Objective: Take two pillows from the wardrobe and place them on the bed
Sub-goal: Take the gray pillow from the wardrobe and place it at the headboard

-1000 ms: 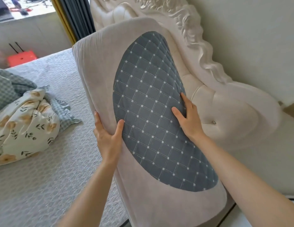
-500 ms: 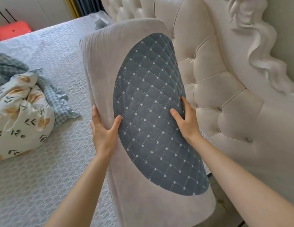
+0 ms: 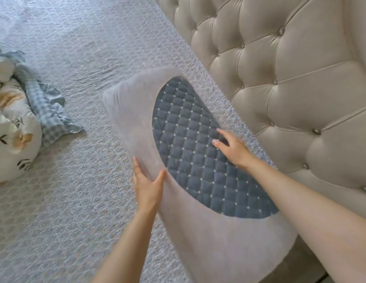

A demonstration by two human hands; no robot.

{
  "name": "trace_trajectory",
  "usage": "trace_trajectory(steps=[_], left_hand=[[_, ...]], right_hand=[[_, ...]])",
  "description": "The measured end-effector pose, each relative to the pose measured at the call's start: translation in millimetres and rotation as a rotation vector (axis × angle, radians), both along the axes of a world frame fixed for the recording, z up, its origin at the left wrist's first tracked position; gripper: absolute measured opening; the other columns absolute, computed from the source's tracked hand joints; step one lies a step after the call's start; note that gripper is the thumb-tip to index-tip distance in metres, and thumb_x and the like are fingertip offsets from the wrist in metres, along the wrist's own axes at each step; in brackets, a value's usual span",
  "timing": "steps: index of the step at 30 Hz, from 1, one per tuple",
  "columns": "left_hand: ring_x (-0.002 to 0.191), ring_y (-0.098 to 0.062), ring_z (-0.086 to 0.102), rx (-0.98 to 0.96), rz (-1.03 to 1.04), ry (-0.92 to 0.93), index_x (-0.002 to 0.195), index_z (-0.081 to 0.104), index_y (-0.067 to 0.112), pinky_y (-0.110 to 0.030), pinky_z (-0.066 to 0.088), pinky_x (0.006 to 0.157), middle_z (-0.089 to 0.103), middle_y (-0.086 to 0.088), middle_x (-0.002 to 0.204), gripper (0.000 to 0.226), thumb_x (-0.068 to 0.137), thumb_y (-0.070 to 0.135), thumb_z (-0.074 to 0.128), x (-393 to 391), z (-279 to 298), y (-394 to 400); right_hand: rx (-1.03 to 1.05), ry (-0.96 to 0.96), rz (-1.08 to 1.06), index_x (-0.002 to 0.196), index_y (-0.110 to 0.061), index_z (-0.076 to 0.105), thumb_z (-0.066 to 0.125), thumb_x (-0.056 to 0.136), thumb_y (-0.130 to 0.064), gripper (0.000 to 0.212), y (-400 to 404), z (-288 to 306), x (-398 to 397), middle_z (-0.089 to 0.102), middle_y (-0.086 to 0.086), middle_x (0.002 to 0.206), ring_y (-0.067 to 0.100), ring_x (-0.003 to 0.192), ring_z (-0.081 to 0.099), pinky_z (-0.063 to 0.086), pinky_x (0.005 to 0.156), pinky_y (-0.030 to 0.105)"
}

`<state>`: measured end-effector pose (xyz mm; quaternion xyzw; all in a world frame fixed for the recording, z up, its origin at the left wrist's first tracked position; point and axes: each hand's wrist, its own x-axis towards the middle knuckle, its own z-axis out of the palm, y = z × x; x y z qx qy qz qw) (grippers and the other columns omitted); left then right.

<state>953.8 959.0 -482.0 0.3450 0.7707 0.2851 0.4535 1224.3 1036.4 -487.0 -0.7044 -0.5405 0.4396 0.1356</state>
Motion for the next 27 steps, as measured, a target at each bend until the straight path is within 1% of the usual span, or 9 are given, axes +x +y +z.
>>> trace_trajectory(steps=[3,5,7,9,12,15,20,24,27], left_hand=[[0.150,-0.033,0.021,-0.136,-0.064,-0.039,0.158,-0.009,0.032,-0.051,0.024,0.120,0.011,-0.009,0.167,0.104,0.090,0.022,0.070,7,-25,-19],[0.151,-0.032,0.020,-0.147,-0.062,-0.080,0.157,-0.014,0.036,-0.051,0.024,0.120,0.006,-0.004,0.168,0.107,0.091,0.026,0.070,8,-33,-26],[0.149,-0.030,0.025,-0.172,0.017,-0.128,0.155,-0.015,0.037,-0.051,0.028,0.118,0.007,-0.001,0.168,0.114,0.087,0.029,0.075,4,-38,-27],[0.144,-0.033,0.035,-0.262,0.124,-0.228,0.155,-0.012,0.039,-0.057,0.039,0.109,0.017,0.000,0.166,0.118,0.081,0.033,0.081,1,-40,-27],[0.126,-0.032,0.051,-0.369,0.173,-0.417,0.151,0.013,0.042,-0.062,0.051,0.093,0.043,0.000,0.150,0.106,0.073,0.043,0.085,6,-41,-28],[0.121,-0.028,0.056,-0.319,0.232,-0.449,0.147,0.024,0.038,-0.058,0.051,0.097,0.052,-0.001,0.139,0.105,0.066,0.035,0.091,13,-47,-28],[0.123,-0.024,0.057,-0.230,0.185,-0.419,0.148,0.029,0.037,-0.056,0.051,0.098,0.055,0.003,0.140,0.097,0.072,0.029,0.088,17,-46,-21],[0.129,-0.026,0.053,-0.188,0.083,-0.491,0.147,0.028,0.049,-0.058,0.054,0.092,0.051,0.006,0.145,0.088,0.081,0.026,0.082,36,-42,7],[0.133,-0.026,0.049,-0.171,0.063,-0.549,0.152,0.014,0.050,-0.059,0.049,0.098,0.046,0.006,0.145,0.096,0.086,0.021,0.077,65,-42,38]], right_hand=[[-0.143,-0.105,0.196,0.151,-0.025,0.030,0.052,0.093,-0.051,0.067,-21,-34,-1,0.026,0.003,0.160,0.020,0.145,0.025,0.019,0.116,0.035],[-0.118,-0.153,0.209,0.153,-0.032,0.024,0.050,0.092,-0.053,0.069,-38,-42,-1,0.016,-0.004,0.162,0.018,0.148,0.015,0.015,0.119,0.038],[-0.070,-0.163,0.199,0.152,-0.036,0.022,0.049,0.093,-0.053,0.067,-46,-45,5,0.013,-0.008,0.162,0.017,0.149,0.013,0.016,0.120,0.042],[-0.074,-0.205,0.190,0.152,-0.034,0.021,0.049,0.094,-0.051,0.067,-48,-47,14,0.014,-0.004,0.163,0.020,0.148,0.014,0.018,0.119,0.045],[-0.241,-0.197,0.028,0.154,-0.031,0.014,0.049,0.090,-0.061,0.080,-50,-52,29,0.016,0.003,0.162,0.027,0.147,0.018,0.021,0.118,0.049],[-0.313,-0.122,-0.046,0.154,-0.031,0.012,0.047,0.081,-0.074,0.091,-53,-55,35,0.018,0.002,0.162,0.026,0.146,0.022,0.021,0.118,0.048],[-0.297,-0.072,-0.068,0.153,-0.040,0.011,0.039,0.066,-0.086,0.103,-35,-47,34,0.017,0.002,0.163,0.026,0.147,0.020,0.021,0.117,0.052],[-0.274,-0.190,-0.018,0.148,-0.054,0.004,0.034,0.069,-0.088,0.091,-15,-37,46,0.009,0.006,0.164,0.035,0.148,0.010,0.016,0.116,0.058],[-0.237,-0.252,-0.057,0.146,-0.056,0.008,0.036,0.072,-0.085,0.084,11,-28,67,0.011,0.010,0.163,0.037,0.147,0.016,0.017,0.116,0.055]])
